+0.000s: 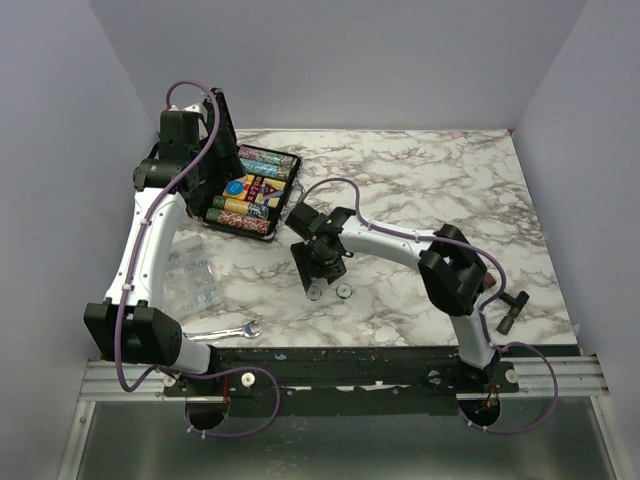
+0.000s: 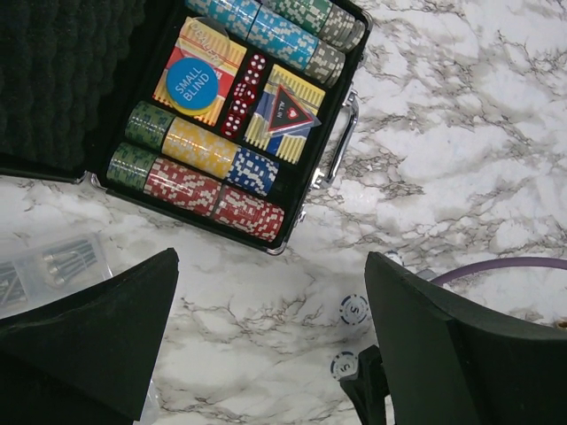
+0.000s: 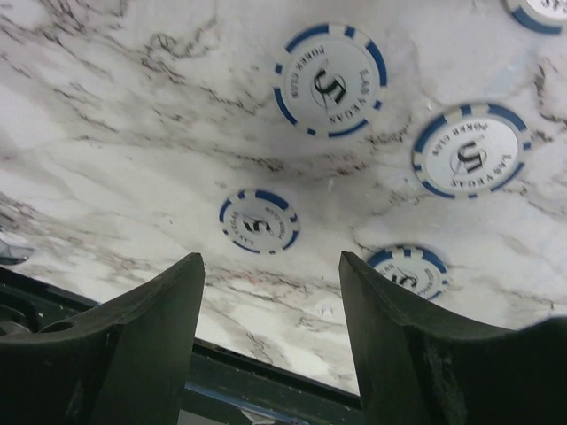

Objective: Pack up texas hold em set

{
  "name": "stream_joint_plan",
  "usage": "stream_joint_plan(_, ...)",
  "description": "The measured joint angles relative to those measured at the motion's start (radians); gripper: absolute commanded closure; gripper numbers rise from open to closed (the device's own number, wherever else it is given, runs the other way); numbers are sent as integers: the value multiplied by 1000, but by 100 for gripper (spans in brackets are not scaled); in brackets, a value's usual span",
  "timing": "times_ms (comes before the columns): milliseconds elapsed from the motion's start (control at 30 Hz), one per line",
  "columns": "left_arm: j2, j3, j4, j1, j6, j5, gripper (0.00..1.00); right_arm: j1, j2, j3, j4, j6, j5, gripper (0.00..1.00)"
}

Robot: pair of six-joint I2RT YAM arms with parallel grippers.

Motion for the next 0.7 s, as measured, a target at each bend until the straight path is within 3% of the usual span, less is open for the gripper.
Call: stream_joint_plan(700, -11, 0, 1, 14, -11, 72, 14, 39, 174, 177, -119, -2, 21, 39)
